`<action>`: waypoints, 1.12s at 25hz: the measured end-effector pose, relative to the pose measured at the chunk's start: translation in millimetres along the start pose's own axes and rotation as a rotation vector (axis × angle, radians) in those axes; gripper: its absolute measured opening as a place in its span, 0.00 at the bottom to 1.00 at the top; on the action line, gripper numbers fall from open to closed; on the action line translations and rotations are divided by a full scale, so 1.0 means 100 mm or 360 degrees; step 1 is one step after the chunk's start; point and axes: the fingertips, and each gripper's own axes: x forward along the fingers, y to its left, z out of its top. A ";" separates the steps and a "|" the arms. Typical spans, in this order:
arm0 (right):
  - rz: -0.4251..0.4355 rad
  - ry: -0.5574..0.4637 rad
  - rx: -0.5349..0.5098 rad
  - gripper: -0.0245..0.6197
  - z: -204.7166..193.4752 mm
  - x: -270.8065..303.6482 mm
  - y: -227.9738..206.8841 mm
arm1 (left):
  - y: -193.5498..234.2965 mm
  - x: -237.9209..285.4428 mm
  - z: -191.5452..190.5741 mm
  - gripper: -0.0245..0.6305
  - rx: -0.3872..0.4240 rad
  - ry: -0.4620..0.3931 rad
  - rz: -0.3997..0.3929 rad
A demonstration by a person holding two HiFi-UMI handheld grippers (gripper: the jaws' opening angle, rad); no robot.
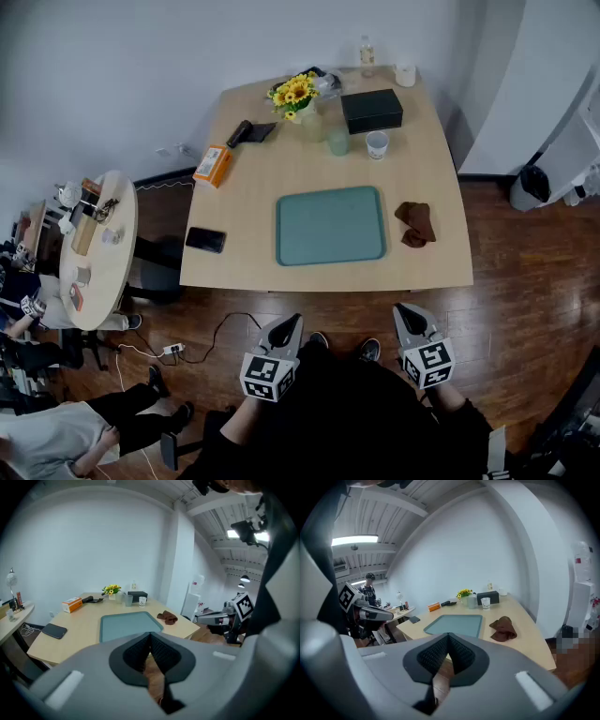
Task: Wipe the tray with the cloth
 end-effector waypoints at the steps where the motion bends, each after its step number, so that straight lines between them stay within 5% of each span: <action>1: -0.0014 -0.0002 -0.0005 0.04 0.00 0.06 -0.07 | 0.08 0.04 -0.01 0.01 -0.0016 0.0005 0.0018; 9: -0.0297 0.0140 -0.0116 0.05 0.08 0.71 -0.90 | 0.66 0.42 -0.12 0.10 -0.0166 0.0100 0.0036; 17: -0.0717 0.0315 -0.0029 0.39 0.42 1.30 -1.98 | 1.43 0.97 0.06 0.34 -0.0176 0.0127 -0.0029; 24: -0.0880 0.0584 -0.0118 0.45 0.33 1.64 -2.34 | 2.30 1.49 -0.08 0.35 -0.0385 0.0297 -0.0072; 28: -0.0898 0.0724 -0.0121 0.45 0.23 1.80 -2.50 | 2.49 1.68 -0.10 0.35 -0.0398 0.0393 -0.0109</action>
